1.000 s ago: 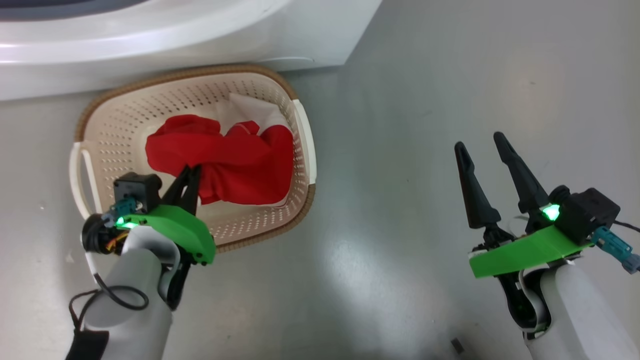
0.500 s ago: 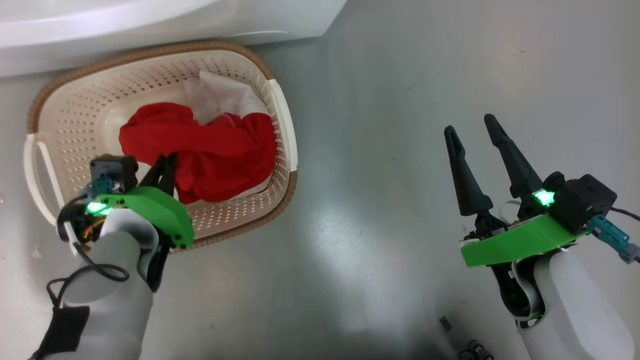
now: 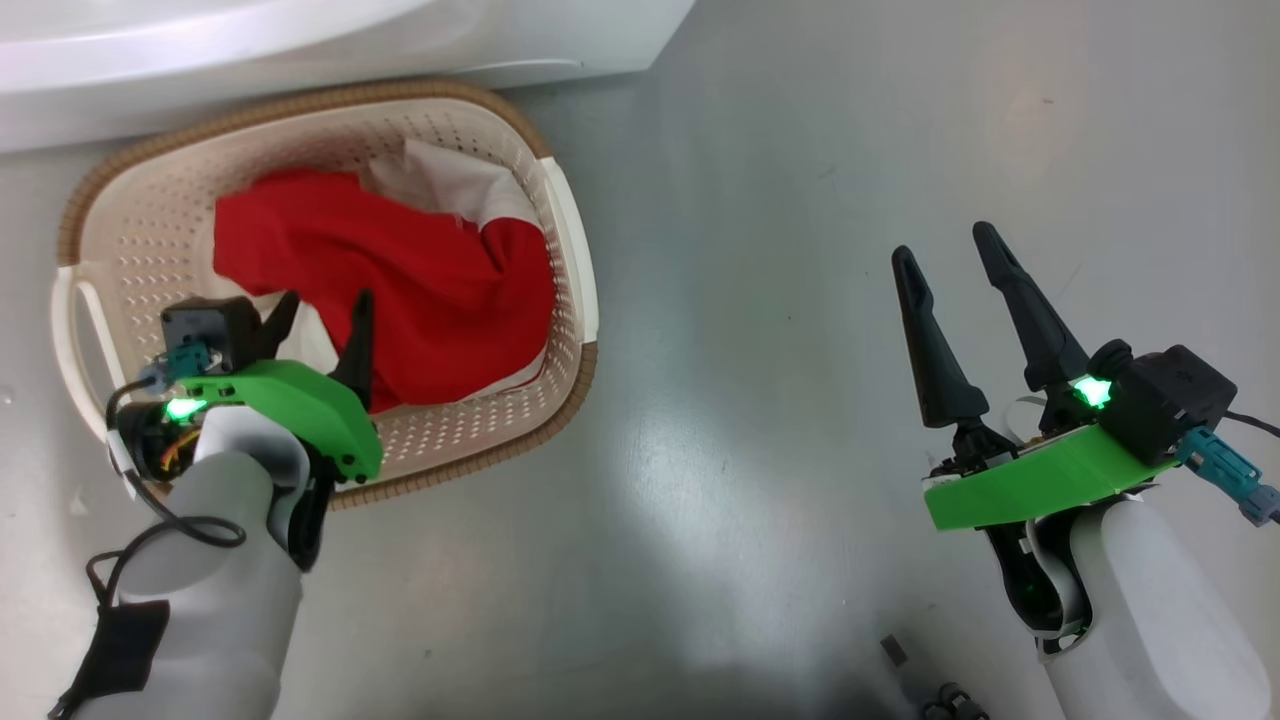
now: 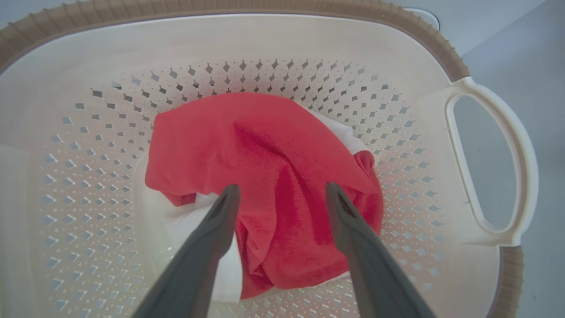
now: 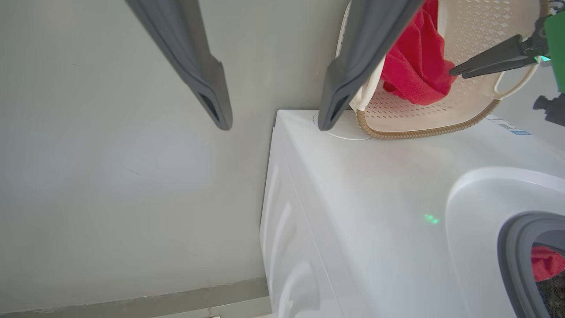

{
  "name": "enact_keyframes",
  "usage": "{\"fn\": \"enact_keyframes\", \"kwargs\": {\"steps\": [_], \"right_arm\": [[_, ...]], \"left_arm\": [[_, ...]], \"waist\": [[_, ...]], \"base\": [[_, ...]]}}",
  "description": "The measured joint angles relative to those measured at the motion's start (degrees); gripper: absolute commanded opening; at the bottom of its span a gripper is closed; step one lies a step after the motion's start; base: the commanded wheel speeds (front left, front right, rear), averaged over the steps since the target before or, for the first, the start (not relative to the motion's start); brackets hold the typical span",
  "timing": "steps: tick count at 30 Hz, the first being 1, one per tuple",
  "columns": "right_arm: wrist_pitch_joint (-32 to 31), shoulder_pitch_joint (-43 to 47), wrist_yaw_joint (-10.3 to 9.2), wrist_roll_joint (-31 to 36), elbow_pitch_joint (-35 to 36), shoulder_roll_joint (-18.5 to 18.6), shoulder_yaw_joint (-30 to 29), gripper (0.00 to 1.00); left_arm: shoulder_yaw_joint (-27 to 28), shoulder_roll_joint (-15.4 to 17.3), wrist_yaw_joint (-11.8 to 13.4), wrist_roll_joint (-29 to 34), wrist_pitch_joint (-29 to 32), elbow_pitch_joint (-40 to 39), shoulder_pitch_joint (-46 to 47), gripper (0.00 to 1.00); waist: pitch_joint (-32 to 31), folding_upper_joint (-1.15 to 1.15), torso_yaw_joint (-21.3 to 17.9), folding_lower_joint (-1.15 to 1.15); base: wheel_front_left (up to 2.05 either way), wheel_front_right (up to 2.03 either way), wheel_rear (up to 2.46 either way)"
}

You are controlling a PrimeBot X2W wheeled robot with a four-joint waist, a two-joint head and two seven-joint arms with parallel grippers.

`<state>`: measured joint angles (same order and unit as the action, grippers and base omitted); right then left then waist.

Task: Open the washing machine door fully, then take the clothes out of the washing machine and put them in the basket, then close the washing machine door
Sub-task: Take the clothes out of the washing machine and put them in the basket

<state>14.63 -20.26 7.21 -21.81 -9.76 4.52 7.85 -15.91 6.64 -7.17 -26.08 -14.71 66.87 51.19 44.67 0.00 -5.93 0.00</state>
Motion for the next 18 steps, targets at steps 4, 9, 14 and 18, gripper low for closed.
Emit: {"fn": "enact_keyframes", "kwargs": {"steps": [4, 9, 14, 18], "right_arm": [[0.00, 0.00, 0.00, 0.35, -0.44, 0.23, -0.07, 1.00], [0.00, 0.01, 0.00, 0.35, -1.05, 0.64, -0.09, 1.00], [0.00, 0.07, 0.00, 0.33, -1.78, 1.08, -0.11, 1.00], [0.00, 0.16, 0.00, 0.32, -2.23, 1.49, -0.24, 1.00]], "left_arm": [[0.07, -0.30, 0.00, -0.90, 0.00, -0.76, -0.54, 1.00], [0.15, -0.30, 0.00, -1.86, 0.00, -2.05, -2.38, 1.00], [0.66, -0.20, 0.00, -2.33, 0.00, -4.68, -4.74, 1.00], [1.74, 0.01, 0.00, -2.29, 0.00, -7.35, -6.60, 1.00]], "waist": [[-1.17, 0.00, 0.33, 0.00], [-3.09, 0.00, 0.69, 0.00], [-5.27, 0.00, 1.07, 0.00], [-7.12, 0.00, 1.40, 0.00]], "base": [[0.00, 0.00, 0.00], [0.00, 0.00, 0.00], [0.00, 0.00, 0.00], [0.00, 0.00, 0.00]]}}
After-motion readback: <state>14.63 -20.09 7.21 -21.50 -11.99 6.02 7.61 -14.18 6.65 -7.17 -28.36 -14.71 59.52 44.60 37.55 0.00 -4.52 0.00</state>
